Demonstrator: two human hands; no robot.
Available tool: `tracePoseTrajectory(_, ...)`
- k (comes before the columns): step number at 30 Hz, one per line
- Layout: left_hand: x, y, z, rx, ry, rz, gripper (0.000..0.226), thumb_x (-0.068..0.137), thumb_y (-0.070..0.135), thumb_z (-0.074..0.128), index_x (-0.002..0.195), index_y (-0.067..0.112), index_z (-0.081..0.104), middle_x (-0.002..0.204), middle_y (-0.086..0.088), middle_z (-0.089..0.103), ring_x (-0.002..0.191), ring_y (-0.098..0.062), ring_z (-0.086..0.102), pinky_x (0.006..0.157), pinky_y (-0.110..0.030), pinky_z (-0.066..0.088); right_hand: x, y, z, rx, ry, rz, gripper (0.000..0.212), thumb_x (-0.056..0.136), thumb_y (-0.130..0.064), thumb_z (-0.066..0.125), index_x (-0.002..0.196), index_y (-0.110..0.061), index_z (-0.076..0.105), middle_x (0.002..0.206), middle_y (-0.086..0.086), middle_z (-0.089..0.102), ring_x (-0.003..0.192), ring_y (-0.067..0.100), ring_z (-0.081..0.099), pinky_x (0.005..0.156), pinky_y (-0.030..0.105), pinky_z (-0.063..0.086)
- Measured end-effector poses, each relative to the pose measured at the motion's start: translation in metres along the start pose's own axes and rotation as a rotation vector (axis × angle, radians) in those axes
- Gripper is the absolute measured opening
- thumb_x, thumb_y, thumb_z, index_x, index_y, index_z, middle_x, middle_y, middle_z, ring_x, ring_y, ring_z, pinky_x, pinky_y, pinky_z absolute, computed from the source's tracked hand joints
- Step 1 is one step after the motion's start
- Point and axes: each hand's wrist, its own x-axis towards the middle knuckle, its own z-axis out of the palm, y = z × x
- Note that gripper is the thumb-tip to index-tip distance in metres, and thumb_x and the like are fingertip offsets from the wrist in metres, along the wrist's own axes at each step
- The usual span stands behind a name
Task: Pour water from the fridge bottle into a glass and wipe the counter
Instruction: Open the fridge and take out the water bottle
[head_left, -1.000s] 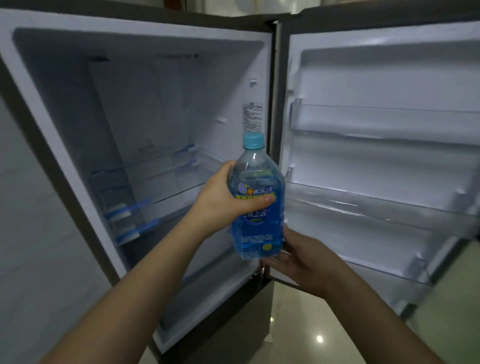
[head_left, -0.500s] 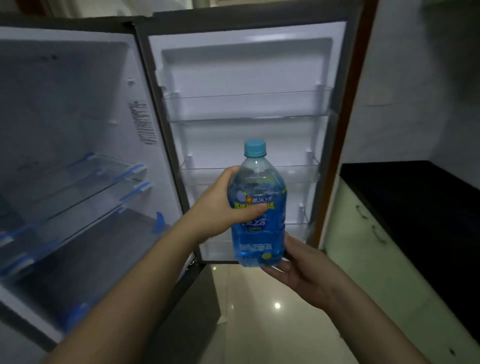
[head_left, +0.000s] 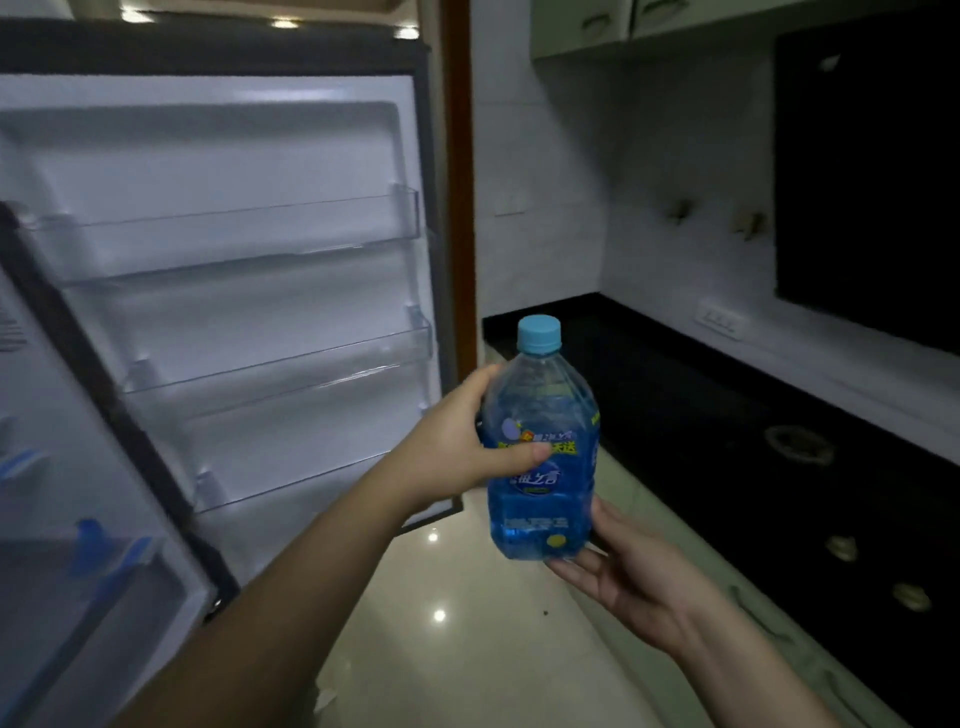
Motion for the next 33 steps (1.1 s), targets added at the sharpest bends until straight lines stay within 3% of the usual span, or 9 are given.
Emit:
tracePoseTrajectory(4, 0.015, 0.000, 0.027, -0.030, -0.141, 0.073, 0.072, 0.067, 0.030, 0.089, 0.125, 0.041, 0.048, 0.120, 0.011, 0.066, 0.111, -0.008, 0.064, 0.092, -0.036, 0.056, -0.024, 0.005, -0.025, 0.083, 0.119, -0.082, 0.040, 0.079, -0.021, 0.063, 0.118, -0.013, 0.065, 0.115, 0.013, 0.071, 0.096, 0.030, 0.071, 0.076, 0.040, 0.061)
tracePoseTrajectory(15, 0.027, 0.019, 0.134, -0.132, -0.492, 0.234, 0.087, 0.057, 0.047, 0.091, 0.132, 0.036, 0.051, 0.127, 0.007, 0.064, 0.120, -0.019, 0.060, 0.099, -0.049, 0.050, -0.117, 0.032, -0.086, 0.257, 0.390, -0.323, 0.043, 0.080, -0.021, 0.061, 0.122, -0.012, 0.060, 0.114, 0.012, 0.071, 0.093, 0.031, 0.072, 0.072, 0.037, 0.061)
tracePoseTrajectory(24, 0.024, 0.071, 0.261, -0.108, -0.740, 0.324, 0.078, 0.057, 0.047, 0.090, 0.126, 0.037, 0.054, 0.121, 0.010, 0.066, 0.114, -0.015, 0.064, 0.095, -0.046, 0.053, -0.206, 0.039, -0.165, 0.359, 0.554, -0.463, 0.043, 0.088, -0.021, 0.057, 0.129, -0.011, 0.057, 0.121, 0.014, 0.068, 0.109, 0.036, 0.065, 0.085, 0.042, 0.057)
tracePoseTrajectory(28, 0.018, 0.096, 0.327, -0.134, -0.825, 0.336, 0.075, 0.059, 0.041, 0.090, 0.126, 0.034, 0.056, 0.121, 0.007, 0.067, 0.114, -0.016, 0.064, 0.096, -0.048, 0.052, -0.252, 0.036, -0.206, 0.404, 0.608, -0.511, 0.045, 0.086, -0.022, 0.057, 0.129, -0.010, 0.057, 0.120, 0.013, 0.068, 0.110, 0.035, 0.065, 0.085, 0.041, 0.058)
tracePoseTrajectory(33, 0.010, 0.122, 0.407, -0.133, -0.912, 0.360, 0.075, 0.059, 0.037, 0.091, 0.126, 0.033, 0.056, 0.122, 0.008, 0.067, 0.116, -0.014, 0.063, 0.098, -0.046, 0.051, -0.302, 0.032, -0.258, 0.431, 0.673, -0.567, 0.032, 0.097, -0.021, 0.051, 0.127, -0.012, 0.059, 0.120, 0.010, 0.069, 0.109, 0.030, 0.067, 0.082, 0.036, 0.059)
